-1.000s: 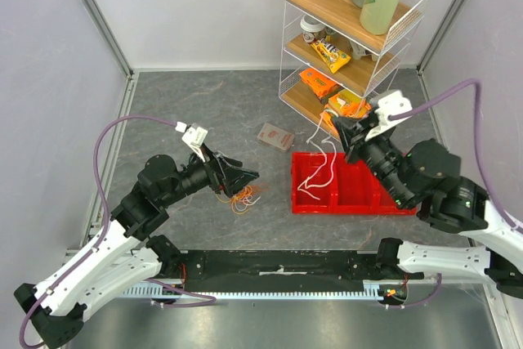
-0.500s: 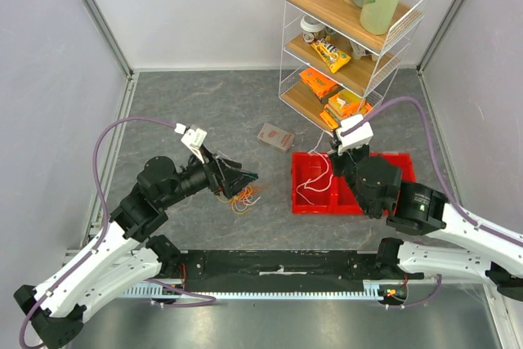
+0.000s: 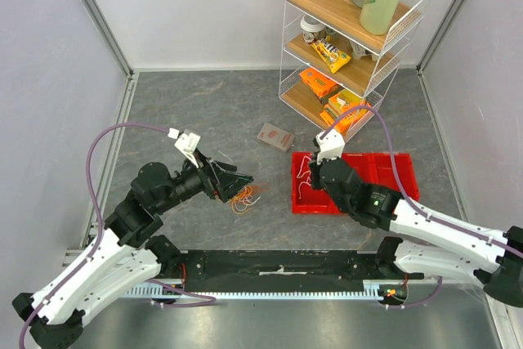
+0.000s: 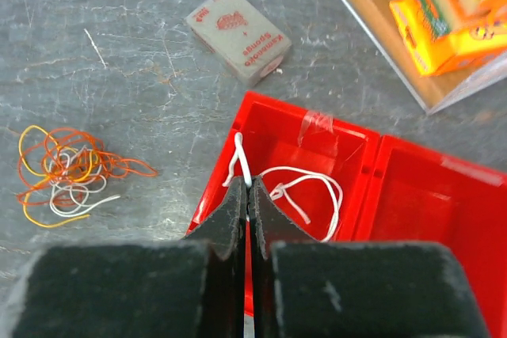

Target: Untangle the cables

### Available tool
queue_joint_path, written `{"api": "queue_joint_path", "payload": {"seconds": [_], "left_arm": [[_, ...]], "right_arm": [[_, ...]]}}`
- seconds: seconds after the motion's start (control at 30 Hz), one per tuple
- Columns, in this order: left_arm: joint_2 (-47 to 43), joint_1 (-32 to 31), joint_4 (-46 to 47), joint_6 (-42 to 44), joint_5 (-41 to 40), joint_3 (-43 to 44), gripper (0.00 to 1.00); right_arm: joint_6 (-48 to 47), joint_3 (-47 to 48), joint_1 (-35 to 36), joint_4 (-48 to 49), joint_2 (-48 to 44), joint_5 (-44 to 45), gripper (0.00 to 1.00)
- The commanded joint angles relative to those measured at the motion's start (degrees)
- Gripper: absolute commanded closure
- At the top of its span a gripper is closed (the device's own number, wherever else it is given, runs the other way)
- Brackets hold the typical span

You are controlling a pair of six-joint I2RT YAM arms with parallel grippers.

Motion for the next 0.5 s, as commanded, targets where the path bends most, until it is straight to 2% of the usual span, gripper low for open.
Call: {"api": "queue_joint_path", "payload": {"seconds": [0.0,0.13,0.37,0.47], "left_arm": [[-0.41,0.12,0.00,-1.47,-0.67,-0.95,0.09],[-0.59,0.12,-0.53,-1.39,-0.93,-1.57,0.09],[1.86,0.12,-4.12,-4.80,-5.84,-3.06,0.12],[5.12,0.12,-9.83,-9.10,-11.90,-2.88,0.14]], "right_arm": [[12.88,-4.41,-3.25,4.21,-1.92,-2.18,1.00],[19.57,-8.82,-7.12,2.28,-0.69,-3.49,1.00],[17.38,-3.65,-7.66,-3.08,8.88,-7.36,1.00],[17.12,-0.74,-7.75,-7.03,13.01,-7.98,0.92]]}}
